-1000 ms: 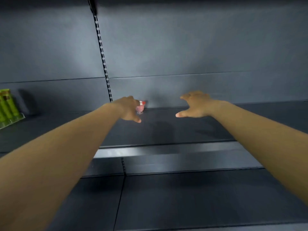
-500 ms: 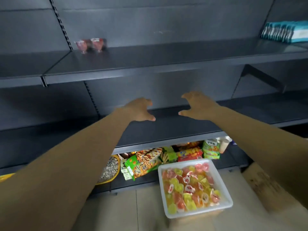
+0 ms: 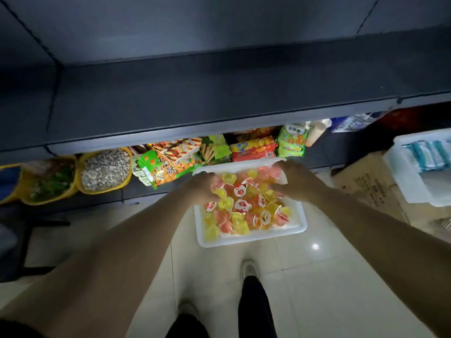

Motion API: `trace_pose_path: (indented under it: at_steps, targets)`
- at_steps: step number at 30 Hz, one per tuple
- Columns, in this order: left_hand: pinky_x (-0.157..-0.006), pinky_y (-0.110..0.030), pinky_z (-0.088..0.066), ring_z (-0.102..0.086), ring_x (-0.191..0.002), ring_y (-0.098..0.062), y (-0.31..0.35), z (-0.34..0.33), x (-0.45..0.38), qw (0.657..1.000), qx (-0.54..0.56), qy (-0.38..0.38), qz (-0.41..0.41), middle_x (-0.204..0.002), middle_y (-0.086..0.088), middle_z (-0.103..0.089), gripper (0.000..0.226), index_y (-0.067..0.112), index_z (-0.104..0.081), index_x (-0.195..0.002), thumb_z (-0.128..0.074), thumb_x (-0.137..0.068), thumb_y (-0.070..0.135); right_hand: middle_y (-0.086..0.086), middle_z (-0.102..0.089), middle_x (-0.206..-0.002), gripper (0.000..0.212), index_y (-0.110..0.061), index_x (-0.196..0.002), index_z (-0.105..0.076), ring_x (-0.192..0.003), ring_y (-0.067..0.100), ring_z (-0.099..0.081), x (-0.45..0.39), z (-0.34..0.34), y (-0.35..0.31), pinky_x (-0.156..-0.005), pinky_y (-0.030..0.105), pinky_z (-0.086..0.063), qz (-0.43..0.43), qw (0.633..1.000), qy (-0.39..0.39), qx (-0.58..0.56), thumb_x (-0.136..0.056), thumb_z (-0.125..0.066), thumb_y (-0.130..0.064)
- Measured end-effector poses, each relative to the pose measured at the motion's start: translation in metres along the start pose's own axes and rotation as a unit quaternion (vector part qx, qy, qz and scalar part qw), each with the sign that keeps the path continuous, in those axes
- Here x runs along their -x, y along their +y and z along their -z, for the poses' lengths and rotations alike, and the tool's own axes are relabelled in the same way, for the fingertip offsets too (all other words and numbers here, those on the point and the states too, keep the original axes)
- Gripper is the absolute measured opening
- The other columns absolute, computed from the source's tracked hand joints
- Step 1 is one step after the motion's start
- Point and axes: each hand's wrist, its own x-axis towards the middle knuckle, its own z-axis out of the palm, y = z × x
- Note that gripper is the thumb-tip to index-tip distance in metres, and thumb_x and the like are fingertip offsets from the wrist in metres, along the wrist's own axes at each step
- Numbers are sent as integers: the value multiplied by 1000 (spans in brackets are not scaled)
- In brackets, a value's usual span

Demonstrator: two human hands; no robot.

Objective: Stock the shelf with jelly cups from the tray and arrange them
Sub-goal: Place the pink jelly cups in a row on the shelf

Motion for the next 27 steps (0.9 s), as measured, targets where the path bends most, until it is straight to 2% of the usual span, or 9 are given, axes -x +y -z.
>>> trace_pose_path:
  at_steps: [7,11,13,17,20,23,27]
  targets:
    - [-96,-30,-39,-44,-126,-25,-38,-99,-102,990,92,4,103,-142,-11,-40,72,15,-36,-142,-71,-81,31,4,-52,-133,60,-18,-137,-42,-120,21,-52,-70,-100,88,-98,34,-44,-58,990,-80,-98,-86,-64,-42]
    - [-93,-30,-38,-44,-124,-28,-60,-130,-141,981,116,30,152,-138,-14,-41,72,17,-36,-141,-72,-80,29,3,-53,-132,58,-15,-134,-44,-119,21,-52,-90,-148,123,-87,24,-39,-113,976,-81,-165,-86,-66,-38]
    - [-93,-30,-37,-45,-123,-30,-70,-140,-157,980,110,37,162,-136,-16,-42,74,16,-35,-141,-74,-79,26,7,-54,-131,59,-13,-134,-45,-118,23,-53,-95,-174,138,-88,26,-41,-147,971,-76,-174,-85,-67,-37]
    - [-98,-29,-35,-44,-125,-28,-90,-152,-180,988,68,24,139,-139,-14,-42,74,14,-37,-141,-75,-77,17,9,-52,-128,68,-12,-135,-40,-116,24,-52,-103,-217,154,-95,35,-45,-201,960,-72,-181,-81,-70,-41]
    - [-99,-31,-36,-45,-125,-28,-103,-160,-193,996,3,-9,90,-140,-12,-43,67,13,-41,-139,-71,-78,9,8,-52,-125,72,-13,-134,-41,-113,24,-53,-107,-239,158,-95,38,-47,-227,951,-57,-202,-77,-74,-43]
    - [-99,-32,-39,-46,-124,-28,-114,-165,-203,997,-58,-28,48,-138,-11,-46,60,12,-44,-137,-66,-82,4,9,-54,-123,71,-11,-130,-45,-111,25,-53,-111,-253,163,-96,39,-49,-245,949,-44,-195,-74,-76,-43]
    - [-98,-34,-39,-47,-125,-29,-122,-165,-210,996,-85,-27,31,-140,-11,-44,60,11,-41,-139,-64,-83,3,12,-54,-121,66,-7,-127,-49,-110,27,-51,-115,-262,168,-99,43,-47,-255,950,-10,-181,-75,-77,-36]
